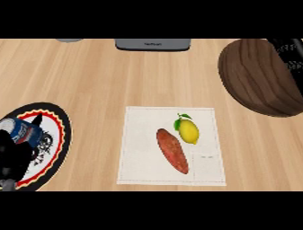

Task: Pick the sweet potato from the placemat and place it in the bowl

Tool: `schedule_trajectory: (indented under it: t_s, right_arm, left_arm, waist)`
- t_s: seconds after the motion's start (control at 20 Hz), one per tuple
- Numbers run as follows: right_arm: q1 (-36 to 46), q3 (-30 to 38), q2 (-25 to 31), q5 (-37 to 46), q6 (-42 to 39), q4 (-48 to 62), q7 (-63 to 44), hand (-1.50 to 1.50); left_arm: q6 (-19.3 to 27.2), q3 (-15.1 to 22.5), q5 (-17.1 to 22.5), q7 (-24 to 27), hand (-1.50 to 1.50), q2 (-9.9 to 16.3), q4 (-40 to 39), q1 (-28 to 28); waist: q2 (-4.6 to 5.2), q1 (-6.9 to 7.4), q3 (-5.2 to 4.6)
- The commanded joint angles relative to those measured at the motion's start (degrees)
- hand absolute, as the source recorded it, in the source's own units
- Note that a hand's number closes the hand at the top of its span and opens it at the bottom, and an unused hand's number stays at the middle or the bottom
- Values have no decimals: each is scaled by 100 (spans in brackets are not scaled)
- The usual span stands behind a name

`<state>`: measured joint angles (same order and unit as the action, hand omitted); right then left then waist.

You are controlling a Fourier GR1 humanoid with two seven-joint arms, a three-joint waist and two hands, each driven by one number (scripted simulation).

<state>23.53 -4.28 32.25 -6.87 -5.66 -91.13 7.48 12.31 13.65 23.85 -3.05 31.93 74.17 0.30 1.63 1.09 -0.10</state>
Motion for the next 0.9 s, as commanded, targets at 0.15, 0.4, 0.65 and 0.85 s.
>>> schedule_trajectory:
  t_s: [0.15, 0.4, 0.65, 0.85]
  right_arm:
    - [679, -659, -597, -674, -898, -118, 103, 150]
    - [263, -1230, 547, 1170, -699, 204, -834, -150]
    - [-1234, -1687, -99, 1642, 227, -1311, -651, -150]
    - [-2200, -1659, 211, 2064, 198, -2041, -493, -150]
  left_arm:
    - [194, -383, -226, -4, 0, 573, 1363, 152]
    - [391, -679, -148, 85, 0, 665, 1797, 149]
    - [704, -574, -392, -50, 0, 245, 1571, -504]
    - [559, -533, -647, 258, 0, -107, 1107, -676]
  waist:
    - [-167, 157, 0]
    - [-211, -315, -32]
    - [-198, -356, 8]
    - [-175, -232, 7]
